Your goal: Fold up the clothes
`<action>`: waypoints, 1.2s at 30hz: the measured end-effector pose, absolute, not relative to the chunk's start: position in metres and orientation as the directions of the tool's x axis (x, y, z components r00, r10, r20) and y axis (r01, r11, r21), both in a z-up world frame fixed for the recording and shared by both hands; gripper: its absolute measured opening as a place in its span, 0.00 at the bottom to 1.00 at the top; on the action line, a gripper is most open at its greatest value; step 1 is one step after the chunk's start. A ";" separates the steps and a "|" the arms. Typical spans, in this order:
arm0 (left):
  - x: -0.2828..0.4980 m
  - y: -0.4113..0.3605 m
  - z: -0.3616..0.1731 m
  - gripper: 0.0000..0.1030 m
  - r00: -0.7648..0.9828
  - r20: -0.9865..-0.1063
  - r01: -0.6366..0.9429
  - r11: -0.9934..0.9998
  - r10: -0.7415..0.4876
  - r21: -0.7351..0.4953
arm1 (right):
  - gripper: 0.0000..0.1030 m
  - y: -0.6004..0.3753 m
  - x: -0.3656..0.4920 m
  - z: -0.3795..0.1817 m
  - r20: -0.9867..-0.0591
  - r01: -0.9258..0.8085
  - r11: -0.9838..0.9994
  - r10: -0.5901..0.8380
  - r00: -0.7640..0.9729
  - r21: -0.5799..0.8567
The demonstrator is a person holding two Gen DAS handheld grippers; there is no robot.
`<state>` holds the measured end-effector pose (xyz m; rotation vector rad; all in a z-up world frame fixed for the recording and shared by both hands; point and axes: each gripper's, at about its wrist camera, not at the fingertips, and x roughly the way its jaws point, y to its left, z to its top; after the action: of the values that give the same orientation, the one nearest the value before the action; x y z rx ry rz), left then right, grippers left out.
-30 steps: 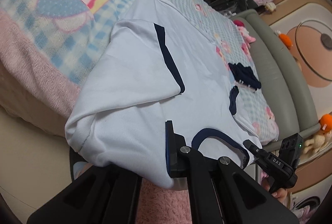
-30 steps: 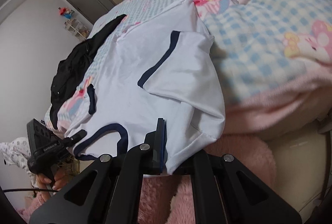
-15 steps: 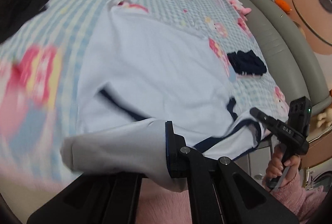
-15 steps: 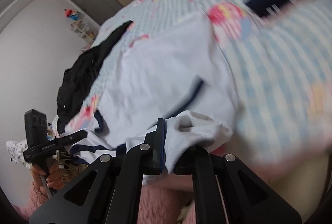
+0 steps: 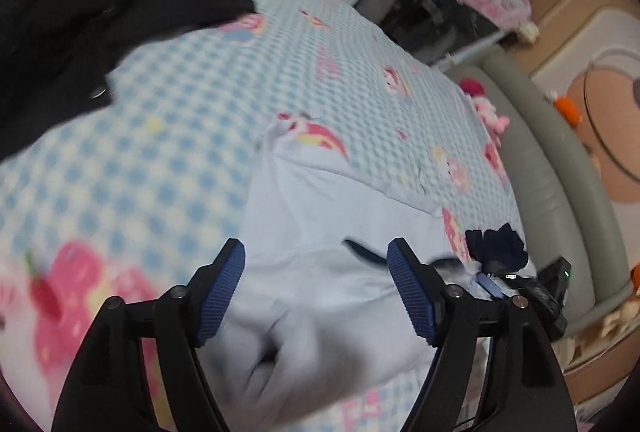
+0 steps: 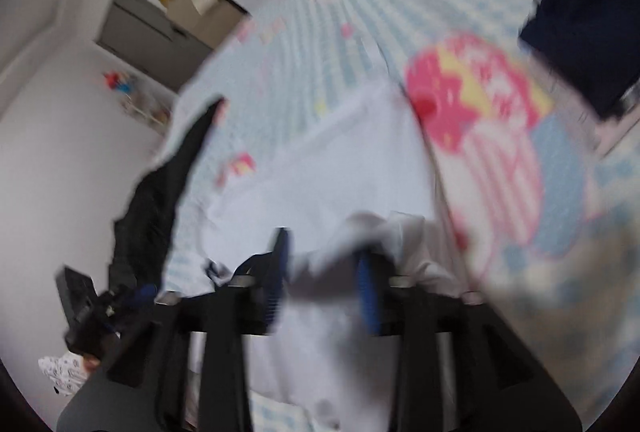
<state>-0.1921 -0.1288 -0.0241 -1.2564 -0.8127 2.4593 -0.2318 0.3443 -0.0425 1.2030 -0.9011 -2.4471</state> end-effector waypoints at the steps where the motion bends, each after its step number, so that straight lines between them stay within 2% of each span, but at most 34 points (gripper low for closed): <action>1: -0.182 -0.133 -0.030 0.74 -0.588 -0.658 0.032 -0.799 0.471 -0.600 | 0.70 0.348 -0.221 -0.034 -0.606 -0.021 -0.779 -0.470 -0.641 0.627; 5: -0.143 -0.134 -0.079 0.77 -0.561 -0.593 0.081 -0.675 0.578 -0.733 | 0.80 0.357 -0.170 -0.037 -0.635 -0.033 -0.837 -0.389 -0.667 0.547; 7: -0.142 -0.128 -0.097 0.77 -0.549 -0.600 0.137 -0.646 0.582 -0.751 | 0.80 0.357 -0.156 -0.059 -0.692 -0.070 -0.860 -0.356 -0.628 0.505; 10: -0.147 -0.119 -0.108 0.75 -0.574 -0.578 0.158 -0.615 0.579 -0.773 | 0.81 0.362 -0.153 -0.090 -0.734 -0.149 -0.825 -0.385 -0.559 0.545; 11: -0.150 -0.117 -0.108 0.66 -0.581 -0.570 0.155 -0.608 0.582 -0.779 | 0.83 0.364 -0.154 -0.093 -0.716 -0.156 -0.802 -0.405 -0.569 0.577; 12: -0.153 -0.114 -0.111 0.47 -0.575 -0.575 0.164 -0.606 0.582 -0.778 | 0.89 0.364 -0.158 -0.097 -0.697 -0.148 -0.782 -0.432 -0.572 0.606; 13: -0.156 -0.110 -0.116 0.40 -0.557 -0.593 0.185 -0.610 0.581 -0.771 | 0.90 0.363 -0.164 -0.101 -0.682 -0.135 -0.764 -0.463 -0.566 0.631; 14: -0.159 -0.107 -0.119 0.32 -0.543 -0.609 0.201 -0.614 0.579 -0.763 | 0.88 0.361 -0.170 -0.108 -0.680 -0.133 -0.750 -0.491 -0.544 0.648; 16: -0.157 -0.103 -0.116 0.26 -0.540 -0.618 0.198 -0.627 0.571 -0.753 | 0.67 0.358 -0.177 -0.110 -0.704 -0.159 -0.753 -0.487 -0.517 0.638; 17: -0.152 -0.101 -0.108 0.22 -0.547 -0.611 0.172 -0.638 0.572 -0.751 | 0.45 0.357 -0.174 -0.101 -0.688 -0.133 -0.754 -0.492 -0.534 0.643; 18: -0.148 -0.099 -0.100 0.21 -0.553 -0.605 0.146 -0.648 0.573 -0.747 | 0.28 0.355 -0.169 -0.091 -0.668 -0.097 -0.757 -0.499 -0.553 0.646; 20: -0.140 -0.097 -0.087 0.19 -0.553 -0.595 0.109 -0.658 0.583 -0.745 | 0.17 0.349 -0.157 -0.073 -0.653 -0.050 -0.774 -0.495 -0.573 0.631; 27: -0.094 -0.094 -0.062 0.18 -0.523 -0.602 0.030 -0.693 0.604 -0.721 | 0.14 0.349 -0.093 -0.038 -0.651 -0.003 -0.805 -0.478 -0.589 0.593; 32: -0.061 -0.106 -0.097 0.18 -0.463 -0.644 0.097 -0.687 0.610 -0.720 | 0.14 0.377 -0.046 -0.076 -0.698 -0.105 -0.776 -0.489 -0.523 0.622; 34: -0.053 -0.110 -0.095 0.18 -0.469 -0.647 0.088 -0.697 0.601 -0.711 | 0.14 0.384 -0.033 -0.080 -0.691 -0.121 -0.758 -0.500 -0.522 0.641; 35: -0.050 -0.111 -0.093 0.19 -0.470 -0.651 0.080 -0.705 0.596 -0.704 | 0.14 0.386 -0.027 -0.080 -0.685 -0.123 -0.752 -0.504 -0.527 0.648; 36: -0.051 -0.110 -0.091 0.28 -0.462 -0.668 0.067 -0.728 0.584 -0.682 | 0.14 0.387 -0.024 -0.079 -0.688 -0.124 -0.756 -0.497 -0.529 0.642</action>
<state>-0.0505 -0.1100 -0.0908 -1.4033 -0.9418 2.2478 -0.0235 0.3875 -0.0792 1.3813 -0.9661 -2.3733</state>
